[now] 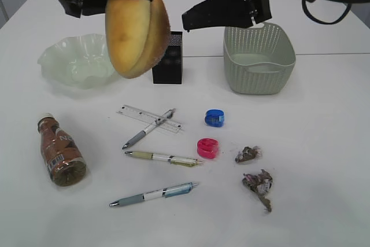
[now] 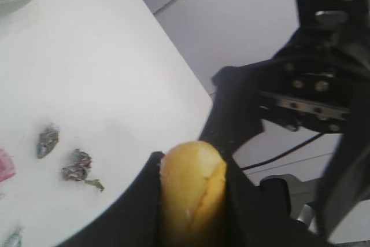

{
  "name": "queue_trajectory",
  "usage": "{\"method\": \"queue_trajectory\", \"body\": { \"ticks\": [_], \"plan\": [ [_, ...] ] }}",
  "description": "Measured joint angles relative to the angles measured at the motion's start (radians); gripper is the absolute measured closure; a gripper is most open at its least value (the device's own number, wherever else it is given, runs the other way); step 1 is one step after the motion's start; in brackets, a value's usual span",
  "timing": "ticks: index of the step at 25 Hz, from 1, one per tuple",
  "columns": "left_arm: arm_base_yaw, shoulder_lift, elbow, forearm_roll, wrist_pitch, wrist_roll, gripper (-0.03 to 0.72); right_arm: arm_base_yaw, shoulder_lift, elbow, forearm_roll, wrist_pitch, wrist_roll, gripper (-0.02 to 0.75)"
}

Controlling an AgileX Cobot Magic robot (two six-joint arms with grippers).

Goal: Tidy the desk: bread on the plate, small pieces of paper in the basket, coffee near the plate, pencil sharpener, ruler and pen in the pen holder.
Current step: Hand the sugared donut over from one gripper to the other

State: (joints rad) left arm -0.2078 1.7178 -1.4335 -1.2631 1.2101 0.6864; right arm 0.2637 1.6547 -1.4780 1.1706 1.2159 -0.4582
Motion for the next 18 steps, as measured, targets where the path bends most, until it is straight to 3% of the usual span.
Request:
{"method": "queue_trajectory", "body": {
  "ticks": [9,18],
  "plan": [
    [0.073,0.002,0.0,0.02,-0.006,0.0,0.519,0.0,-0.02,0.0,-0.056,0.0,0.0,0.186],
    [0.144,0.002,0.0,0.065,-0.033,0.0,0.519,0.0,-0.02,0.0,-0.467,0.002,0.091,0.186]
  ]
}}
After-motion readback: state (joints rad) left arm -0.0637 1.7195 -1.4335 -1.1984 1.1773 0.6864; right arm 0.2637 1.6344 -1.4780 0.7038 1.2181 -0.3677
